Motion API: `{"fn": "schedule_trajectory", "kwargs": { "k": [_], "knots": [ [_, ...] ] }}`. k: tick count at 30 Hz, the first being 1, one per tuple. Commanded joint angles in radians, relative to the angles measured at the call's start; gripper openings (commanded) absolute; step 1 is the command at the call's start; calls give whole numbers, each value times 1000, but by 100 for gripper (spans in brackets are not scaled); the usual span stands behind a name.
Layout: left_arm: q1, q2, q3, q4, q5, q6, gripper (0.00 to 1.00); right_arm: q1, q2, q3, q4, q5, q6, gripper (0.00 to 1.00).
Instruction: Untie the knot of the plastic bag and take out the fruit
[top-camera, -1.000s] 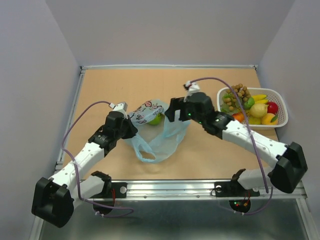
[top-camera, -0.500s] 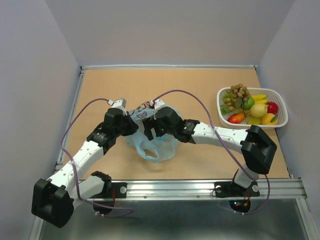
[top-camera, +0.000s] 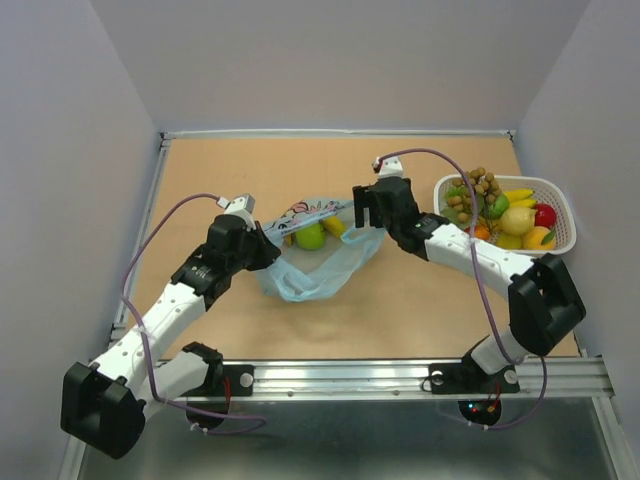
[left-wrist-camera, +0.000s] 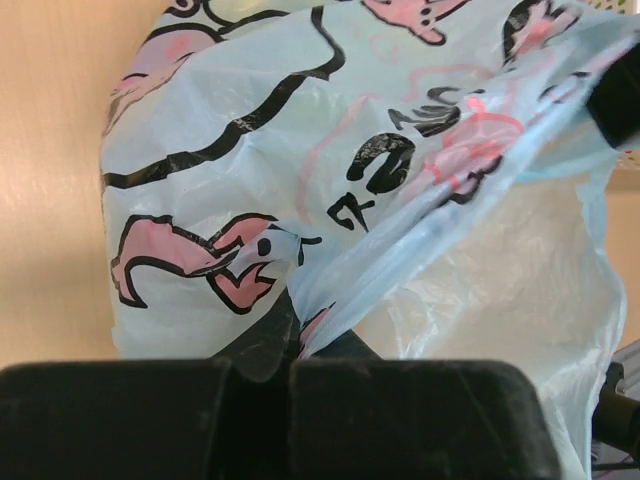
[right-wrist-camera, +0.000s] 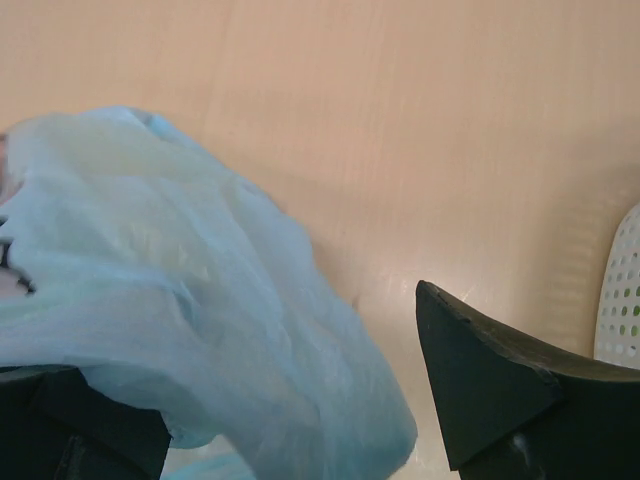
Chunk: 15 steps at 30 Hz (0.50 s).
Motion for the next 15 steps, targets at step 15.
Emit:
{"fn": "schedule_trajectory", "kwargs": {
  "k": [15],
  "knots": [
    [-6,32,-1,52,20,-54,0,303,-246,22,-5,-468,-37,93]
  ]
}}
